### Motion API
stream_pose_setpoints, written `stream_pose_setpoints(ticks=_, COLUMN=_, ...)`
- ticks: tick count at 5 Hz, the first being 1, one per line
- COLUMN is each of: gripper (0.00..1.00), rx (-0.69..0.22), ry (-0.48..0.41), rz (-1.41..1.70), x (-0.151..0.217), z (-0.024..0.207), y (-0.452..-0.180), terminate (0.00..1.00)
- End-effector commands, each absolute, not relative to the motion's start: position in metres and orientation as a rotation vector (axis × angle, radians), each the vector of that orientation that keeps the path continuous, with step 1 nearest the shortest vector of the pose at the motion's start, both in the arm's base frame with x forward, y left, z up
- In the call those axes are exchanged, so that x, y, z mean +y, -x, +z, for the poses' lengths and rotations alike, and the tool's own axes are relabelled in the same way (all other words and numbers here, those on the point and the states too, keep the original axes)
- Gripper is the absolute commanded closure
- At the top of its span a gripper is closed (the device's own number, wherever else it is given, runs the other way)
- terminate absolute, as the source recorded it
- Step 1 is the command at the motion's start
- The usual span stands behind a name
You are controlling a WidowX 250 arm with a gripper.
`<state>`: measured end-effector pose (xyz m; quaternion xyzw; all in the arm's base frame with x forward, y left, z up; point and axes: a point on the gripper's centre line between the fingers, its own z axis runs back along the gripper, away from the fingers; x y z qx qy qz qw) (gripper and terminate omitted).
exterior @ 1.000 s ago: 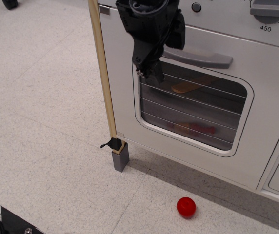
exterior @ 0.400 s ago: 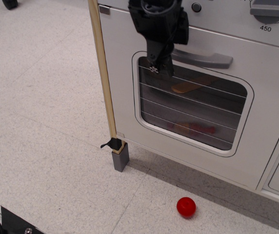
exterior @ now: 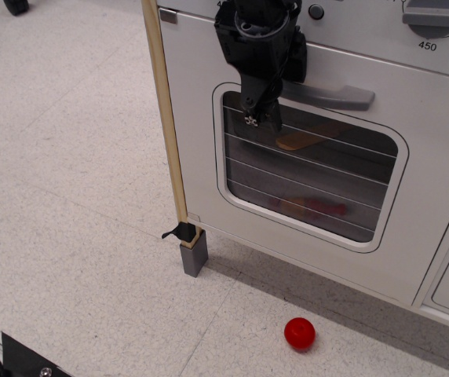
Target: Open oven
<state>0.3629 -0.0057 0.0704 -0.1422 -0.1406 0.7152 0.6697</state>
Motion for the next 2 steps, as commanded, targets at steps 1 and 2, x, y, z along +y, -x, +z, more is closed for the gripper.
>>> stream_pose_setpoints(ticks=1, gripper=0.00, rx=-0.318, ry=0.316, rz=1.577, x=-0.001, z=0.071, y=-0.339, terminate=0.00)
stream_pose_setpoints(ticks=2, gripper=0.00, rx=-0.296, ry=0.305, rz=1.548, x=0.003, z=0.068, y=-0.321, terminate=0.00)
